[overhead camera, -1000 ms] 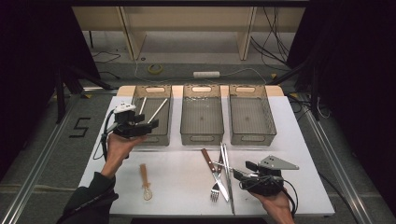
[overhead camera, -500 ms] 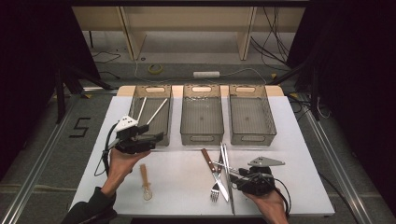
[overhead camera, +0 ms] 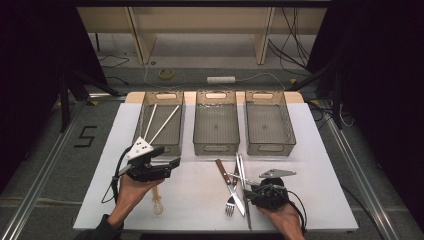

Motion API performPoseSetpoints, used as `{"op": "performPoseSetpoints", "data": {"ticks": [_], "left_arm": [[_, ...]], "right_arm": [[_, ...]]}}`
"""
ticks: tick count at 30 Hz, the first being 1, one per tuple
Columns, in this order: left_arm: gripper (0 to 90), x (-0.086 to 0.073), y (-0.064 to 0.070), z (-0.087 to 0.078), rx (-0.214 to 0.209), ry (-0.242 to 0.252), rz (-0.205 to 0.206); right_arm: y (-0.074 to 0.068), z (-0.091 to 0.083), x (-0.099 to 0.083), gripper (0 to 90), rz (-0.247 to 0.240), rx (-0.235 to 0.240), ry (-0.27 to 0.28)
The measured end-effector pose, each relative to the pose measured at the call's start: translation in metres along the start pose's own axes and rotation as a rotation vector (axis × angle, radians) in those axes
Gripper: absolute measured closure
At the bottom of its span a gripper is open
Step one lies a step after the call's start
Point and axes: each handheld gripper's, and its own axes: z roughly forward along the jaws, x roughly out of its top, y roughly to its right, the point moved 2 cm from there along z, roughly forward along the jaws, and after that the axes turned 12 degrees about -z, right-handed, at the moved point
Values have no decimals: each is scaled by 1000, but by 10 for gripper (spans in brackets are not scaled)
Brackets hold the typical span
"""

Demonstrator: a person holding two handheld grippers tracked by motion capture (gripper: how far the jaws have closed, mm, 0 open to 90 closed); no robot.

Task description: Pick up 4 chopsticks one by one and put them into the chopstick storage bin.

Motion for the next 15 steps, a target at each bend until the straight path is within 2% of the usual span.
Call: {"op": "performPoseSetpoints", "data": {"ticks": [15], "left_arm": [[260,-4,4,-4,-8,2,-2]], "right_arm": [[-1,7,-1,679,-19,-20,-50]]}}
